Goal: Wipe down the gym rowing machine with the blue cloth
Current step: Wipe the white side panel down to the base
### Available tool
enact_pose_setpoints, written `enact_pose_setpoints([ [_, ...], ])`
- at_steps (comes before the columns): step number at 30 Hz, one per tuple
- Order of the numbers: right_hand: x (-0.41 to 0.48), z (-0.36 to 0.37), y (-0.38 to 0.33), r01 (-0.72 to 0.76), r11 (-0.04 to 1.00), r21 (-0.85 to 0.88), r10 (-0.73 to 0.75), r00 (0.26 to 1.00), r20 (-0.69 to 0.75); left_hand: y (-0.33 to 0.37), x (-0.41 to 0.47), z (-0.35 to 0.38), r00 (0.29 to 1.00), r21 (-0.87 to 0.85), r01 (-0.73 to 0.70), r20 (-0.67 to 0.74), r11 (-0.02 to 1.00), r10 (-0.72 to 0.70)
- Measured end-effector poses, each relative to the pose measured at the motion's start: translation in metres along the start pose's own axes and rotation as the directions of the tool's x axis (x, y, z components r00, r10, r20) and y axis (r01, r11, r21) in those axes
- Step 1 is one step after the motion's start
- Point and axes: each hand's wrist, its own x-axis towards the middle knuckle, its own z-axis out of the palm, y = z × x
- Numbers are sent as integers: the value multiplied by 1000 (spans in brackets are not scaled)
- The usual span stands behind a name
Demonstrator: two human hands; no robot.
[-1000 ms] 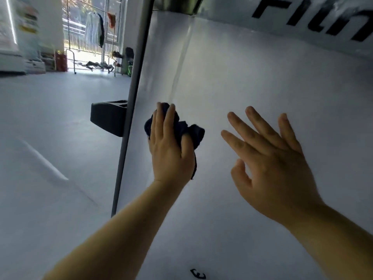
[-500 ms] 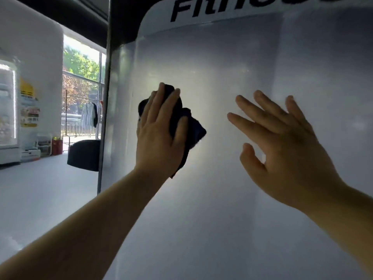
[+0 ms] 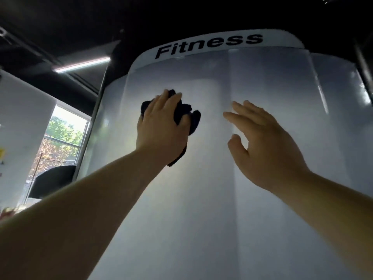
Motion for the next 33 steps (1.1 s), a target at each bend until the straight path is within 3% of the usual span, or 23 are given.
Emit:
enact_pose_setpoints([
  [3,-3,3,0,-64,998,29,66,994,-89,4,-71,4,912,16,-396,121,918,392],
  [6,-4,3,-3,-74,997,11,75,991,-107,-7,-89,1,818,-47,-538,214,842,534],
  [7,-3,2,-4,-75,997,5,75,993,-87,-7,-77,1,822,-19,-540,206,842,531],
  [9,-5,-2,-4,-64,998,-5,64,998,-25,2,-43,2,894,43,-431,157,901,420],
  [11,-10,-8,4,-27,999,-28,28,999,37,17,-8,1,979,59,-186,96,981,180],
  [13,-17,-17,21,-1,998,-62,5,998,64,33,1,6,998,32,5,67,999,-7],
  [14,-22,-23,32,-19,998,-63,23,998,62,41,-8,9,998,32,-25,66,999,23],
  [15,-28,-30,44,-55,997,-50,58,997,58,49,-27,11,984,33,-162,85,986,158],
  [16,-34,-34,54,-87,996,-33,89,995,52,55,-50,13,918,28,-375,148,927,367],
  [18,-47,-38,68,-114,993,0,114,993,24,60,-87,16,634,33,-750,322,660,704],
  [19,-52,-38,72,-120,993,16,119,993,9,58,-89,19,507,46,-847,368,530,779],
  [20,-55,-37,75,-121,992,35,121,993,5,55,-82,20,447,70,-887,382,457,809],
  [21,-57,-35,75,-124,991,50,124,992,3,53,-73,20,448,98,-889,388,447,806],
  [22,-57,-33,75,-125,990,64,126,992,-2,53,-62,18,493,116,-865,382,489,782],
  [24,-56,-33,77,-126,987,98,128,992,-12,62,-32,16,697,156,-709,297,687,652],
  [26,-57,-32,78,-124,984,125,128,992,-21,74,1,19,911,183,-405,165,896,378],
  [27,-58,-32,78,-132,982,136,136,991,-22,82,8,22,967,177,-253,89,951,240],
  [28,-60,-32,78,-145,978,152,150,988,-21,91,9,27,986,171,-167,40,971,162],
  [30,-60,-34,77,-141,974,179,147,989,-21,113,-5,33,969,78,-246,50,966,243],
  [32,-61,-34,76,-85,981,176,90,996,-20,127,-17,43,921,-217,-291,201,932,334],
  [33,-60,-34,75,-69,985,160,74,997,-31,133,-16,41,897,-392,-168,320,905,305],
])
